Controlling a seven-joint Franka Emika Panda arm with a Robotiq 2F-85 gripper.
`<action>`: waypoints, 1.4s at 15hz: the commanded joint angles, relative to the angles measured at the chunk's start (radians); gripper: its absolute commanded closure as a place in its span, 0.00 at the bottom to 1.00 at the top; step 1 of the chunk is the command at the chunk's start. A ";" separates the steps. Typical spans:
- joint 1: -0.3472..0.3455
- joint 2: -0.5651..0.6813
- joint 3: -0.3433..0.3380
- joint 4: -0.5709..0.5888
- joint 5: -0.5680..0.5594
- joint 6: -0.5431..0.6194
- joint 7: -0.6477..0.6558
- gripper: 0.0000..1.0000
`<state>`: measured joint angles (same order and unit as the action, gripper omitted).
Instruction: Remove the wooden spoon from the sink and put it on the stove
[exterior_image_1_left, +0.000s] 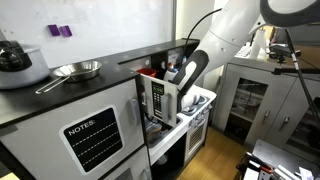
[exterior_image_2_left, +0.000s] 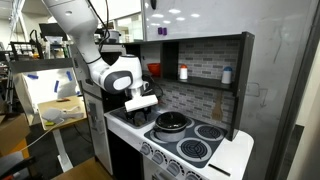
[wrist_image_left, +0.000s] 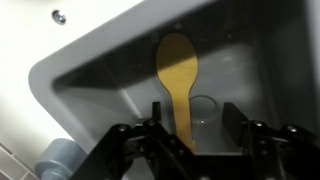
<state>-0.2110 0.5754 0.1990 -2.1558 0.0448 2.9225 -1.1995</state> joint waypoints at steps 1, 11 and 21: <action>-0.039 0.031 0.035 0.027 -0.022 -0.004 0.010 0.36; -0.045 0.070 0.050 0.056 -0.027 -0.014 0.017 0.35; -0.037 0.113 0.045 0.087 -0.045 -0.021 0.029 0.42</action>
<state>-0.2296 0.6729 0.2290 -2.0917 0.0300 2.9202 -1.1916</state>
